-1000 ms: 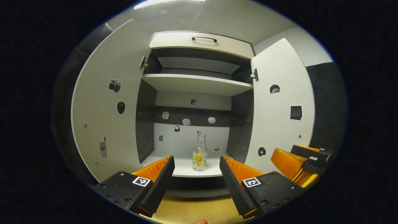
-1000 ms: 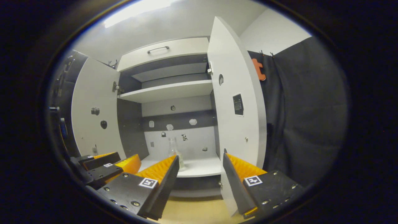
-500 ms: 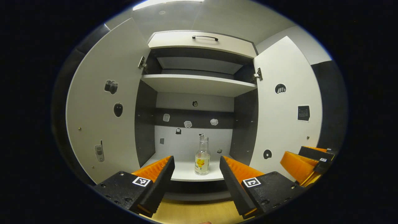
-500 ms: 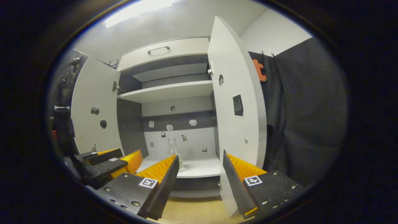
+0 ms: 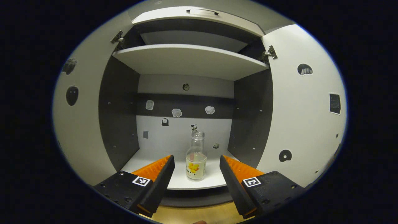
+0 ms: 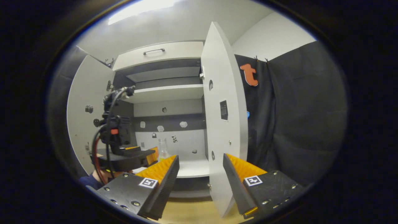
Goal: Grasp the bottle in the cabinet with the left hand and place it on the coaster, then close the right door with the right hand and the left door with the left hand.
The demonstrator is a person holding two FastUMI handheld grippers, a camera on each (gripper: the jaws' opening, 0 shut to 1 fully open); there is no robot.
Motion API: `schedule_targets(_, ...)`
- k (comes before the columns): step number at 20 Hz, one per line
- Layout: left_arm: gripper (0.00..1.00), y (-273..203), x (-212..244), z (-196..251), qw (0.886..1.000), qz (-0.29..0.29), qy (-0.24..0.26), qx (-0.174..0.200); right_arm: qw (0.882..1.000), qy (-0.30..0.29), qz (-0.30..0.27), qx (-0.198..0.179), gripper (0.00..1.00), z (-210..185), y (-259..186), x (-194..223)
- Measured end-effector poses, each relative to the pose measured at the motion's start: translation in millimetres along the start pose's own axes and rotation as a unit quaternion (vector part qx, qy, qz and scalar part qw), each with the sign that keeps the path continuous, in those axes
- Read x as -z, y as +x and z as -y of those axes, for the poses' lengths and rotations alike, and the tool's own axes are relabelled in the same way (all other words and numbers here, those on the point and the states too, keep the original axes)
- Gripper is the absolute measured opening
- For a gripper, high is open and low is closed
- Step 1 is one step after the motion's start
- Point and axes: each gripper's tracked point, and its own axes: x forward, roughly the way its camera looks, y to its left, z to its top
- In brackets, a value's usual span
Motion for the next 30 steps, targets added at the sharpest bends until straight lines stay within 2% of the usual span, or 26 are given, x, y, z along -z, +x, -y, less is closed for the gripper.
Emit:
schedule_targets(6, 0.93, 71.9, 40.8, 1.9, 1.000, -0.031, 0.001, 0.004, 0.999, -0.030, 0.001, 0.030, 0.83, 16.4, -4.5, 1.4)
schedule_targets(9, 0.93, 100.6, 52.1, -6.2, 0.999, -0.038, 0.010, -0.014, 0.998, -0.050, 0.001, 0.038, 0.82, 15.3, -3.4, 1.2)
schedule_targets(16, 0.93, 131.7, 74.0, -14.0, 0.997, -0.058, 0.025, -0.035, 0.998, -0.041, 0.000, 0.038, 0.83, 15.7, -3.7, 0.8)
schedule_targets(18, 0.89, 133.5, 75.3, -14.0, 0.998, -0.057, 0.014, -0.038, 0.998, -0.047, 0.000, 0.036, 0.83, 15.7, -3.4, 1.1)
schedule_targets(19, 0.82, 133.8, 73.5, -13.8, 0.998, -0.053, 0.011, -0.036, 0.998, -0.051, 0.000, 0.035, 0.83, 15.3, -4.2, 0.8)
schedule_targets(24, 0.78, 116.5, 70.6, -1.8, 0.998, -0.059, -0.002, -0.012, 0.998, -0.056, 0.002, 0.022, 0.83, 15.2, -5.7, 1.7)
schedule_targets(30, 0.78, 55.3, 50.2, 9.4, 0.999, -0.033, -0.022, 0.026, 0.998, -0.051, 0.019, -0.015, 0.83, 9.7, -12.2, -9.0)
